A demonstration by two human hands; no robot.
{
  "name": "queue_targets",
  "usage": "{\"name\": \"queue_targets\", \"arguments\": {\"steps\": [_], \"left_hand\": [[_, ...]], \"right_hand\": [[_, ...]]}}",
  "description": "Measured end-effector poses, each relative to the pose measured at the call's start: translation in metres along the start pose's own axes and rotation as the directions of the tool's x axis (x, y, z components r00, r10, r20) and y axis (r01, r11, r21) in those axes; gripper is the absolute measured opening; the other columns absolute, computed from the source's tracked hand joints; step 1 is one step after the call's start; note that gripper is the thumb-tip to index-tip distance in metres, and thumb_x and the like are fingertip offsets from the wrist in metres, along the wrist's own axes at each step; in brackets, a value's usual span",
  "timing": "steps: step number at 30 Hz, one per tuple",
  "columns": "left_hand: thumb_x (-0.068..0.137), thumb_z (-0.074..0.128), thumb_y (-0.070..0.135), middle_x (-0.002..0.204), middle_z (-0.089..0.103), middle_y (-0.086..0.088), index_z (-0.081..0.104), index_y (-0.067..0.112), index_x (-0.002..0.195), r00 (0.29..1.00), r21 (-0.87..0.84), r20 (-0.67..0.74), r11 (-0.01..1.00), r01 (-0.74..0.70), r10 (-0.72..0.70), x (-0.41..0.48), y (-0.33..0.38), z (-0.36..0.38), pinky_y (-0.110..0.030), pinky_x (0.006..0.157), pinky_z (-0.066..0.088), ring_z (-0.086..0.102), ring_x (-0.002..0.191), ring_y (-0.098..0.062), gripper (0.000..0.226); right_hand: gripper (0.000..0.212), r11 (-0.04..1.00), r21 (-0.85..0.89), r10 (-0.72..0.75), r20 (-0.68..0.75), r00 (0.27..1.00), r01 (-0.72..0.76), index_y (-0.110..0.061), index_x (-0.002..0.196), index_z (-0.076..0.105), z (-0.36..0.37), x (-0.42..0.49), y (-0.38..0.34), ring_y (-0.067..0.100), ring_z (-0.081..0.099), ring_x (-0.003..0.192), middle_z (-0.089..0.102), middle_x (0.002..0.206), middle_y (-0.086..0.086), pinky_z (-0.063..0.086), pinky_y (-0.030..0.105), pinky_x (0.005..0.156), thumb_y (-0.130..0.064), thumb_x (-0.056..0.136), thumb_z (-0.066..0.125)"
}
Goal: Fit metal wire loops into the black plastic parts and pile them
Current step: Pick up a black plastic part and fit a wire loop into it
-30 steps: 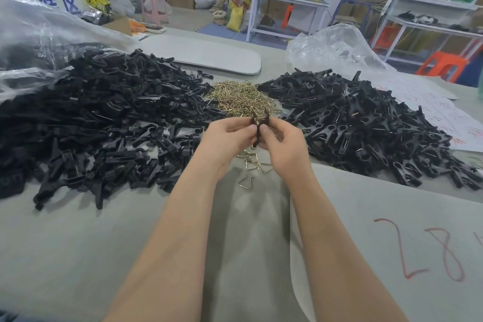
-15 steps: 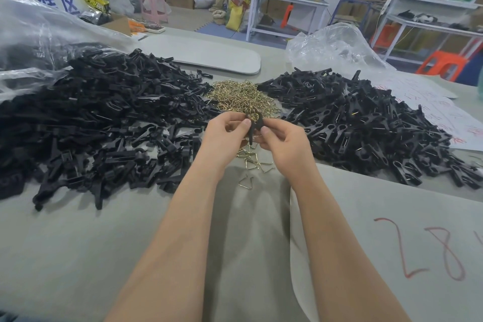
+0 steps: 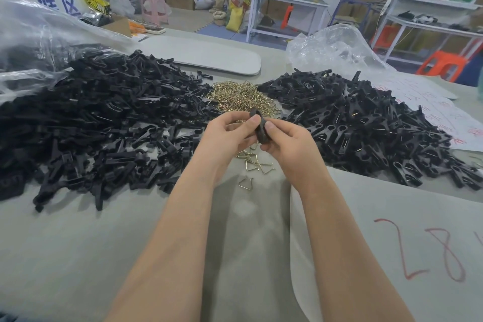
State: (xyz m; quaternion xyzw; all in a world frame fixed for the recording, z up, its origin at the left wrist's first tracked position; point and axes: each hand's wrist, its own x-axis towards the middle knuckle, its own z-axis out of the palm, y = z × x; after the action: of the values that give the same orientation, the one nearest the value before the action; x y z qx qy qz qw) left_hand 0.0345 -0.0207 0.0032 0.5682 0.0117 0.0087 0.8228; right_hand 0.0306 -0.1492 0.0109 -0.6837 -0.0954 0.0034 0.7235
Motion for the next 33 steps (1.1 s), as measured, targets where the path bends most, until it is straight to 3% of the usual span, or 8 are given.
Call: {"name": "queue_targets", "arguments": {"steps": [7,9,12,16,20,26,29,33], "left_hand": [[0.089,0.062,0.012,0.076,0.068,-0.001,0.065,0.007,0.086,0.998,-0.120,0.067,0.992,0.026,-0.018,-0.002,0.004,-0.001,-0.015,0.069,0.052,0.063,0.070,-0.008,0.006],[0.088,0.063,0.009,0.080,0.067,-0.003,0.062,0.005,0.087,0.998,-0.293,-0.052,0.956,0.008,-0.025,0.000,0.008,-0.005,-0.014,0.072,0.054,0.065,0.073,-0.007,0.004],[0.087,0.063,0.006,0.095,0.066,-0.010,0.061,-0.003,0.096,0.984,-0.595,-0.130,0.803,0.023,-0.125,0.002,0.014,-0.013,-0.016,0.075,0.056,0.067,0.089,-0.011,0.013],[0.088,0.059,0.000,0.091,0.063,-0.013,0.062,-0.004,0.089,0.976,-0.711,-0.097,0.700,0.069,-0.195,-0.001,0.018,-0.012,-0.017,0.073,0.056,0.065,0.090,-0.017,0.005],[0.089,0.061,0.006,0.099,0.062,-0.014,0.061,-0.003,0.097,0.970,-0.715,-0.078,0.691,0.106,-0.231,-0.001,0.017,-0.013,-0.026,0.081,0.055,0.063,0.096,-0.017,0.012],[0.087,0.065,0.013,0.082,0.057,-0.006,0.061,0.004,0.081,0.943,-0.676,-0.114,0.720,0.156,-0.311,-0.001,0.012,-0.013,-0.019,0.072,0.052,0.053,0.073,-0.009,0.012],[0.085,0.067,0.006,0.085,0.058,-0.010,0.061,0.002,0.080,0.942,-0.686,-0.109,0.710,0.161,-0.319,0.000,0.012,-0.013,-0.022,0.069,0.058,0.059,0.077,-0.012,0.008],[0.082,0.068,0.003,0.083,0.061,-0.012,0.062,0.001,0.084,0.946,-0.689,-0.023,0.691,0.219,-0.323,-0.001,0.012,-0.011,-0.025,0.065,0.059,0.066,0.076,-0.017,0.006]], "right_hand": [[0.009,0.942,0.313,0.141,-0.050,0.989,-0.118,-0.007,0.088,0.057,0.003,0.002,-0.002,0.010,0.061,0.061,0.063,0.078,0.007,0.055,0.019,0.064,-0.005,0.094,0.052],[0.006,0.998,-0.044,0.047,-0.139,0.989,-0.053,-0.011,0.095,0.058,0.003,0.003,0.002,0.009,0.063,0.071,0.065,0.085,0.002,0.055,0.020,0.074,-0.016,0.093,0.058],[0.036,0.633,-0.772,0.003,-0.081,0.997,-0.064,-0.012,0.114,0.061,0.001,0.004,0.016,0.013,0.058,0.091,0.062,0.103,0.002,0.045,0.021,0.083,-0.035,0.086,0.066],[0.029,0.404,-0.910,0.137,-0.037,0.990,-0.090,-0.016,0.106,0.061,0.015,0.003,0.028,0.026,0.055,0.105,0.060,0.111,0.008,0.045,0.033,0.086,-0.032,0.083,0.066],[0.011,0.450,-0.892,0.081,-0.007,0.997,-0.043,-0.021,0.079,0.053,0.020,0.003,0.029,0.027,0.059,0.093,0.063,0.091,0.005,0.041,0.030,0.073,-0.020,0.084,0.062],[0.007,0.498,-0.865,0.010,-0.060,0.998,-0.057,-0.016,0.094,0.057,0.010,0.008,0.032,0.024,0.055,0.098,0.063,0.101,0.006,0.039,0.030,0.079,-0.017,0.093,0.050],[0.007,0.676,-0.736,-0.045,-0.107,0.993,-0.049,-0.015,0.087,0.049,0.004,0.009,0.027,0.020,0.059,0.086,0.060,0.087,0.000,0.040,0.025,0.071,-0.016,0.094,0.049],[0.017,0.959,-0.281,-0.011,-0.162,0.987,-0.035,-0.016,0.082,0.051,0.004,0.006,0.014,0.005,0.066,0.062,0.067,0.076,0.005,0.055,0.019,0.061,-0.005,0.093,0.049]]}}
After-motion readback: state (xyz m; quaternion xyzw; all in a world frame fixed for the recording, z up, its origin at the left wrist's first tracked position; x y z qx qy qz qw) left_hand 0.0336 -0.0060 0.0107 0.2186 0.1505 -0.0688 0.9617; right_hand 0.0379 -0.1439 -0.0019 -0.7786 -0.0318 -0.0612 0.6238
